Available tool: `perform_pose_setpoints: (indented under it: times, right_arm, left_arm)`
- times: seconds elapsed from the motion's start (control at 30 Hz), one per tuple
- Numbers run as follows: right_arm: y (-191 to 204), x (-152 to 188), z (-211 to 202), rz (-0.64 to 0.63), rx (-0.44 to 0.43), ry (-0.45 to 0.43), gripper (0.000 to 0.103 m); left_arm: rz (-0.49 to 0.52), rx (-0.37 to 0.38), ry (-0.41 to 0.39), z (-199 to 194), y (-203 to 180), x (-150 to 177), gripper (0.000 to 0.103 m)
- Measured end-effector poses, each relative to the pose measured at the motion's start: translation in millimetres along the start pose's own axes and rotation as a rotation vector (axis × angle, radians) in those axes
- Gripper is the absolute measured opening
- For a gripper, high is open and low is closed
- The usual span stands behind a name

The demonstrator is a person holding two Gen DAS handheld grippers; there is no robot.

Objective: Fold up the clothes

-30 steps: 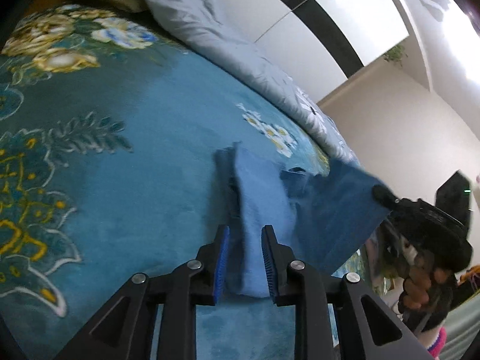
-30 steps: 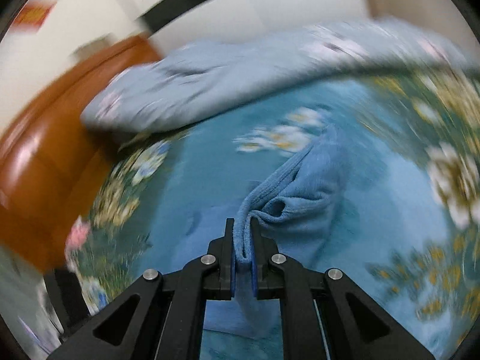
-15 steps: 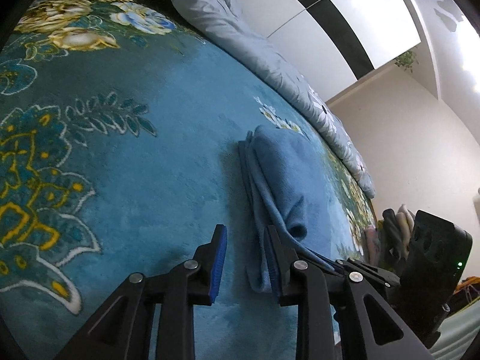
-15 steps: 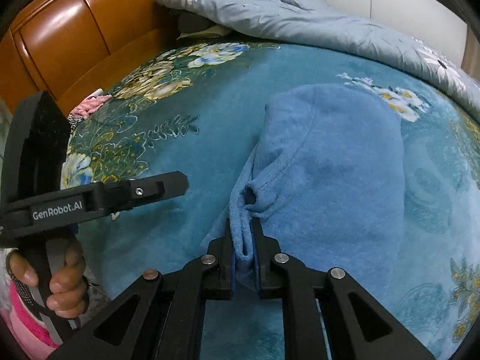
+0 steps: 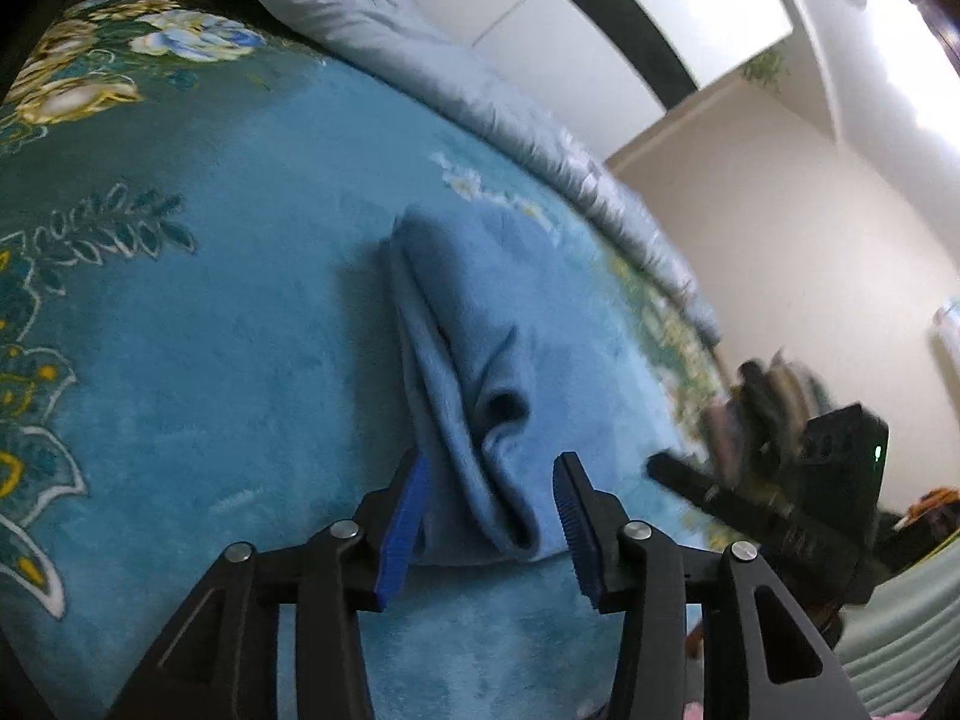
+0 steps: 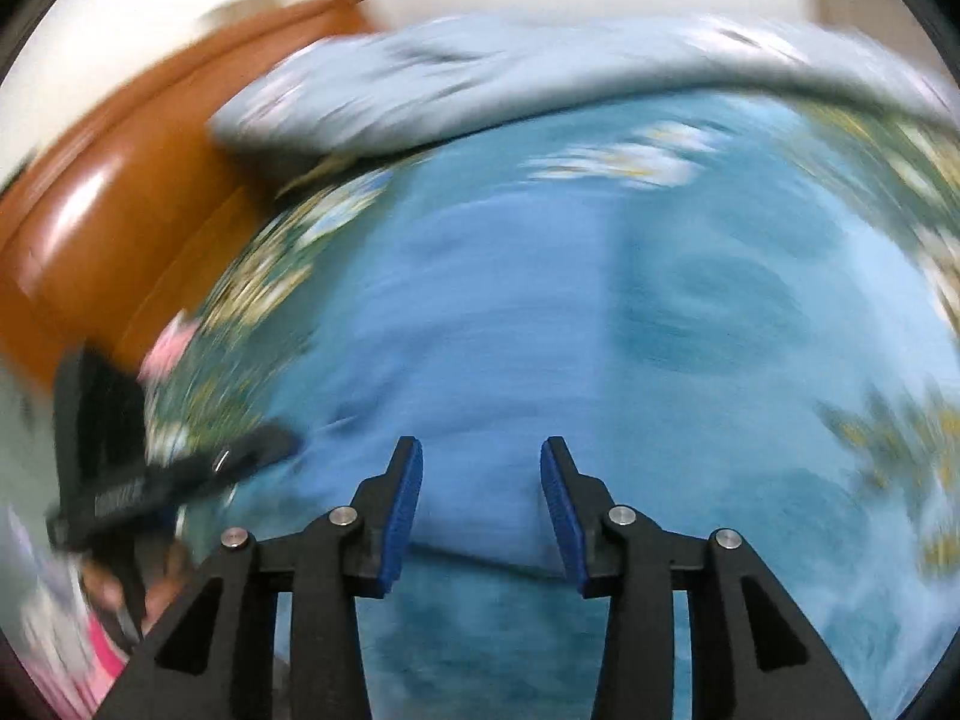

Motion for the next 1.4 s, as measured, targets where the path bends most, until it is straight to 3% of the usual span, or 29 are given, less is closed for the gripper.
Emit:
perform_pose_setpoints:
  times: [0.13,0.43,0.67,0.77,0.83,1.03,1.13,1.27,1.4]
  right_arm:
    - [-33,9,0,0.161,-0.07,0.024,0.042]
    - [-25,27,34,0.229,-0.233,0.11,0.043]
    - [-17,28,42,0.25,-0.282,0.092,0.045]
    - [-22,26,42,0.283,-0.312,0.089,0.033]
    - [-23,25,42,0.295,-0.349,0.095,0.018]
    - [-17,7,25,0.248,-0.44,0.08,0.014]
    - [-30,-14,6,0.207,-0.389,0.05,0.013]
    - [-69,-54,-18,0.144,-0.252,0.025,0.013]
    - [-119,-84,-22,0.171,-0.156,0.035,0.013]
  left_arm:
    - [-0.026,-0.088,0.037,12,18,7,0.047]
    - [-0.068,-0.069,0.037,9,24,10,0.048]
    - [-0.094,-0.044,0.04,9,26,12,0.048]
    - [-0.095,-0.048,0.042,10,24,12,0.048]
    - [-0.096,-0.052,0.045,11,23,12,0.048]
    - [-0.096,0.0,0.047,9,15,9,0.051]
    - [-0.068,0.003,0.04,7,8,7,0.051]
    - [-0.043,0.02,0.035,7,1,4,0.052]
    - [-0.027,0.008,0.04,17,-7,-10,0.052]
Point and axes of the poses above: each gripper's, at about its wrist camera, not at the fingertips, and z roughly the way its jaws point, y to its left, x to its underside, the point moved 10 cm from there along z, roughly the way its jaws point, and after that the axes turned 9 degrees about y, right-handed, at the moved point
